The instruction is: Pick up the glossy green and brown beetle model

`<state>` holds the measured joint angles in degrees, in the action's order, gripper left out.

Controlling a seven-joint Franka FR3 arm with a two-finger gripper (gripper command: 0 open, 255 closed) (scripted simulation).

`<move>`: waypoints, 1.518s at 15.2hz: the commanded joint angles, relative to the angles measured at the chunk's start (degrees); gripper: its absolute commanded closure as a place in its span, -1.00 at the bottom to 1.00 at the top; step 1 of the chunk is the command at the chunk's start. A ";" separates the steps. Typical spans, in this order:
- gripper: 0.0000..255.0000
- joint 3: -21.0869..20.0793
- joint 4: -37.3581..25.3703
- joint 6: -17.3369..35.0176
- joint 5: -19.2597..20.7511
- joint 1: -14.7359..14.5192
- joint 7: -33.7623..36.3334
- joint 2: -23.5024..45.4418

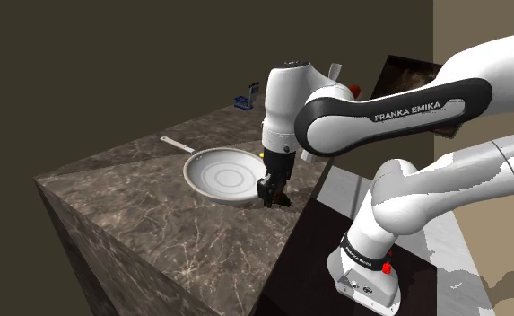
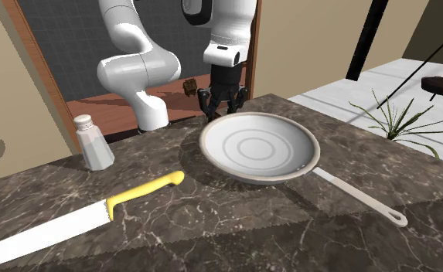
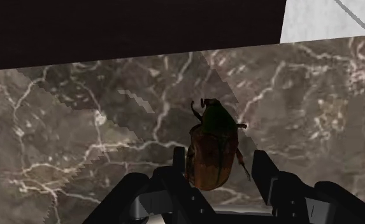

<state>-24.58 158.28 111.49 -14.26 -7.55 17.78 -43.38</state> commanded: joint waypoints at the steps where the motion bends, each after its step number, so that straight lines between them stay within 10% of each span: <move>1: 1.00 -0.03 0.11 0.02 0.02 0.02 0.02 0.07; 23: 1.00 3.21 -9.67 -12.69 2.59 0.85 -0.39 -2.92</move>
